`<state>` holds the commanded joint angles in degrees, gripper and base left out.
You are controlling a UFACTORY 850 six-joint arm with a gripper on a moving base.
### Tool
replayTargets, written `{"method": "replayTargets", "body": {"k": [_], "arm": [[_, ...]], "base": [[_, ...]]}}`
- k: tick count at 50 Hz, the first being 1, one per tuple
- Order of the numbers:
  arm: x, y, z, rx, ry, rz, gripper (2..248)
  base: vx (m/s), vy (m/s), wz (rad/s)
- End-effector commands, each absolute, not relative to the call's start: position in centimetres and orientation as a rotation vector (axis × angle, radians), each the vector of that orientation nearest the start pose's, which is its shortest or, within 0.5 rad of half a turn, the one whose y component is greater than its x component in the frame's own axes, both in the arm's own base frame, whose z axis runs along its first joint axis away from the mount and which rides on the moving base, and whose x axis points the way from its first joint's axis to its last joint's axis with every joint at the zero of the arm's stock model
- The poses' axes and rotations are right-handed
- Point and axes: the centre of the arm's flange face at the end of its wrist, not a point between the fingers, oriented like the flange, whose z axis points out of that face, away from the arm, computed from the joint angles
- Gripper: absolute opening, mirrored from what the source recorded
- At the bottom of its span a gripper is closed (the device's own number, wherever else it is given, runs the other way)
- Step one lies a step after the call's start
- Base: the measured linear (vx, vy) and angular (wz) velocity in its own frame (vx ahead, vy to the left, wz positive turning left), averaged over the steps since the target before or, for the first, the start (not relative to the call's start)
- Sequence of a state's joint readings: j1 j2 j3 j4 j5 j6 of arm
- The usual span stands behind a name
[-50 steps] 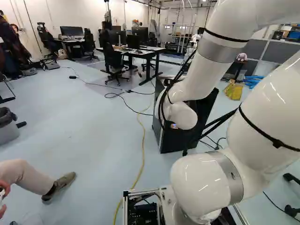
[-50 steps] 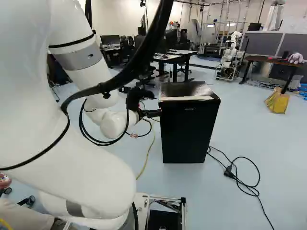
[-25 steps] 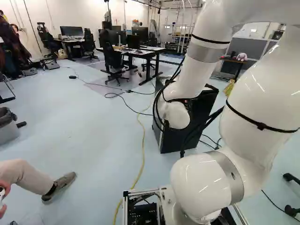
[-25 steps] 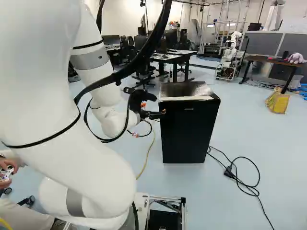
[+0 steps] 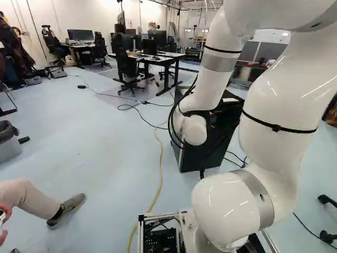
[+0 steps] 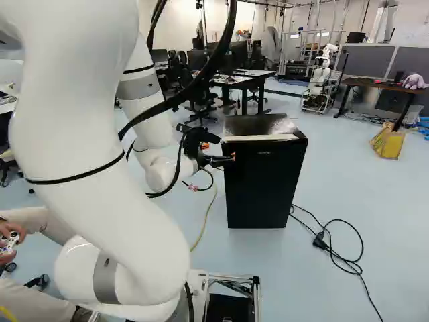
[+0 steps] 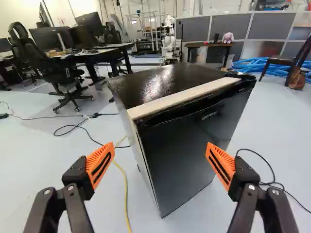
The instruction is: Grab a drink from the fridge
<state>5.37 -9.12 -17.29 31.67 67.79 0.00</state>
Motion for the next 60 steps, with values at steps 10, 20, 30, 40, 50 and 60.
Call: {"method": "replayTargets", "body": {"k": [10,20,30,40,50,60], "arm": [[35.5,-1.2,31.9,-2.589,0.685,-2.063,247],[36.2,-1.2,31.3,-2.577,0.687,-2.116,247],[36.8,-1.2,30.6,-2.566,0.686,-2.164,247],[37.4,-1.2,29.7,-2.577,0.678,-2.172,247],[38.0,-1.2,28.6,-2.604,0.672,-2.152,247],[38.7,-1.2,27.5,-2.633,0.667,-2.130,247]], "base": [[0.000,0.000,0.000],[0.000,0.000,0.000],[0.000,0.000,0.000],[0.000,0.000,0.000],[0.000,0.000,0.000],[0.000,0.000,0.000]]}}
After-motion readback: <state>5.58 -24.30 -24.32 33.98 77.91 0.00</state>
